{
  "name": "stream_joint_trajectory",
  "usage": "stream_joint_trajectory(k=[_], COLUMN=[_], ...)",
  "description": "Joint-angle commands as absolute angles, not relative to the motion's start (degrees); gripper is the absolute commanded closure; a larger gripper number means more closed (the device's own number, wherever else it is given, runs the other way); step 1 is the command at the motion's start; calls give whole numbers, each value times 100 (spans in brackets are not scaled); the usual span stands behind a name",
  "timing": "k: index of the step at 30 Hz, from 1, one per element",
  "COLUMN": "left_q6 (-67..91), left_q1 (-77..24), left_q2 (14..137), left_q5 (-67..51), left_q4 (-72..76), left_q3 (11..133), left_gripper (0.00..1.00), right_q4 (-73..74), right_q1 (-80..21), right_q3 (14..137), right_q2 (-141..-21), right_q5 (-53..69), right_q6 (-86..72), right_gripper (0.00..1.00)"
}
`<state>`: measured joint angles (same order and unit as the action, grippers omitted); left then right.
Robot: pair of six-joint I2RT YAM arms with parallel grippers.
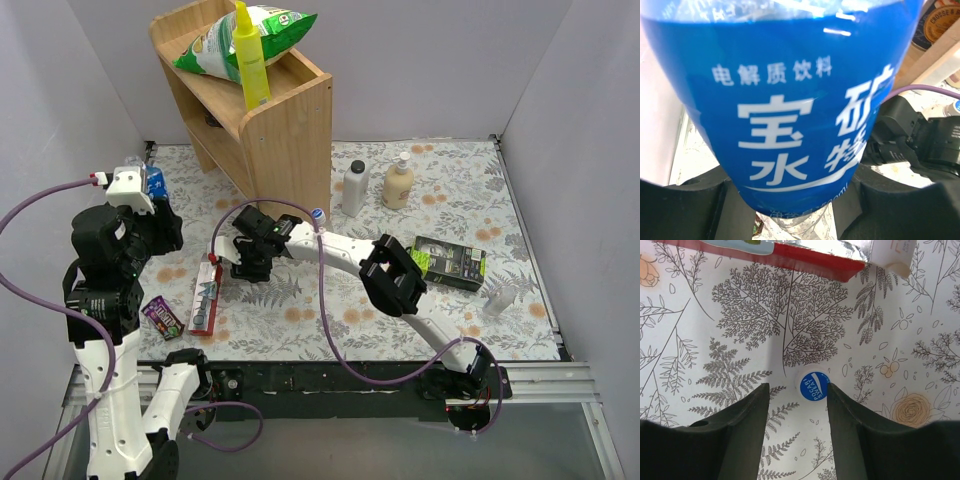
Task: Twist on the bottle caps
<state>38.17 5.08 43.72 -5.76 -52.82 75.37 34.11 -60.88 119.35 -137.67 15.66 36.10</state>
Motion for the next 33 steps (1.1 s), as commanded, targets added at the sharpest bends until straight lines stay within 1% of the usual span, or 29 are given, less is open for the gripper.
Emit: stream_joint_trajectory(k=[1, 7, 12, 20, 22, 24, 27, 30, 31, 33], left_q6=[3823, 3823, 3832, 3823, 3815, 3823, 3814, 3814, 3814, 3823], left_q1=[475, 466, 457, 466, 466, 466, 457, 457, 466, 457], left_q2=[4386, 4403, 4430, 4438, 4430, 4430, 4421, 4386, 4368, 4316], left_q5=[-843, -1019, -1151, -1230, -1248, -1292, -1327, -1389, -1406, -1459], left_q4=[-5361, -5317, -5309, -5300, -5282, -5256, -5230, -5203, -5186, -5142], left_q3=[7488, 7400, 7357, 7277, 7260, 7207, 7154, 7084, 7058, 6970], left_gripper=[100, 100, 100, 100, 100, 100, 100, 100, 100, 100], right_q4=[3226, 3225, 3603, 3858, 4024, 4130, 4368, 4465, 4430, 4473], right_q1=[-5977, -5880, -5739, -5687, -5678, -5678, -5678, -5678, -5686, -5678], right_q3=[12278, 12410, 12735, 12656, 12639, 12612, 12560, 12157, 11790, 11454], right_q2=[-13948, -14097, -14379, -14440, -14440, -14440, -14423, -14213, -14012, -13730], right_q5=[1538, 1591, 1828, 1942, 1995, 2048, 2092, 2171, 2180, 2215], right_q6=[3577, 3568, 3577, 3727, 3735, 3779, 3806, 3832, 3806, 3753], right_gripper=[43, 43, 44, 46, 49, 55, 61, 66, 66, 68])
